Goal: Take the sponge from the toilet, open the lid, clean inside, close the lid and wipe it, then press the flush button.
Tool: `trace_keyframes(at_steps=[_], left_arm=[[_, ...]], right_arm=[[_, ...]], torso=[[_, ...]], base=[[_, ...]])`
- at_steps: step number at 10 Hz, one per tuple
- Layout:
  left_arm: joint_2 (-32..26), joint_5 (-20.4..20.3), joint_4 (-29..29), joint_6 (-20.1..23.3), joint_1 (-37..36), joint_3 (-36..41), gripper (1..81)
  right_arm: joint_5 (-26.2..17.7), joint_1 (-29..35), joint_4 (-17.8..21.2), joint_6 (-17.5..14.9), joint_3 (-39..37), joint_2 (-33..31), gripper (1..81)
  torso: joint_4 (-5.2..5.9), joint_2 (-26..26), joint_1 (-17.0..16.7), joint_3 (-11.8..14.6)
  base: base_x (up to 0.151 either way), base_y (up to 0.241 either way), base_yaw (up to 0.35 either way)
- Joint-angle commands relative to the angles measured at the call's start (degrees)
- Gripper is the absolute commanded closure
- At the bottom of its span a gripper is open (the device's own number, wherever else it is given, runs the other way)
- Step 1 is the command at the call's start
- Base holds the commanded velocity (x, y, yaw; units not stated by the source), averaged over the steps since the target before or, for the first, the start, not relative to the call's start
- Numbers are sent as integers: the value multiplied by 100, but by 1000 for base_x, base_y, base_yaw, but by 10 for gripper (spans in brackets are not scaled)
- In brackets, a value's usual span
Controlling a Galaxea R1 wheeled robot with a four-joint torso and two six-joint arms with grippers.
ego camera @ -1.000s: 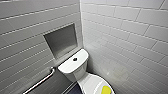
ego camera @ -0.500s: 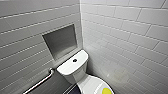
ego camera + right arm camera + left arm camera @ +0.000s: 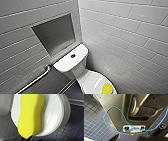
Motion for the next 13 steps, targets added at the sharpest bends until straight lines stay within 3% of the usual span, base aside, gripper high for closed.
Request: trace_keyframes(at_steps=[1,6,8,9,10,11,12,13], left_arm=[[-27,473,-22,11,169,6,10],[-35,472,-31,11,177,-3,10],[-35,473,-31,11,177,-3,10],[-35,481,-31,11,177,-3,10],[-27,472,-31,11,177,-3,10],[-18,481,-31,11,177,-11,10],[-18,473,-31,11,177,-3,10],[-18,472,-31,11,177,6,10]], right_arm=[[-381,741,213,241,349,-238,10],[-540,970,240,250,34,148,10],[-531,1058,257,390,-212,289,10],[-531,1172,266,460,-265,298,10],[-531,1294,266,530,-231,280,10],[-540,1391,257,540,-186,280,10],[-540,1435,257,540,-169,289,10],[-540,1471,257,566,-169,315,10]], torso=[[0,11,-9,11],[0,-83,77,-96],[0,-83,77,-98],[0,-1228,815,-98],[0,-669,452,-100],[0,-752,507,-100],[0,-321,225,-100],[0,-500,337,-100]], base=[[0,0,0],[0,0,0],[0,0,0],[0,0,0],[0,0,0],[0,0,0],[0,0,0],[0,0,0]])
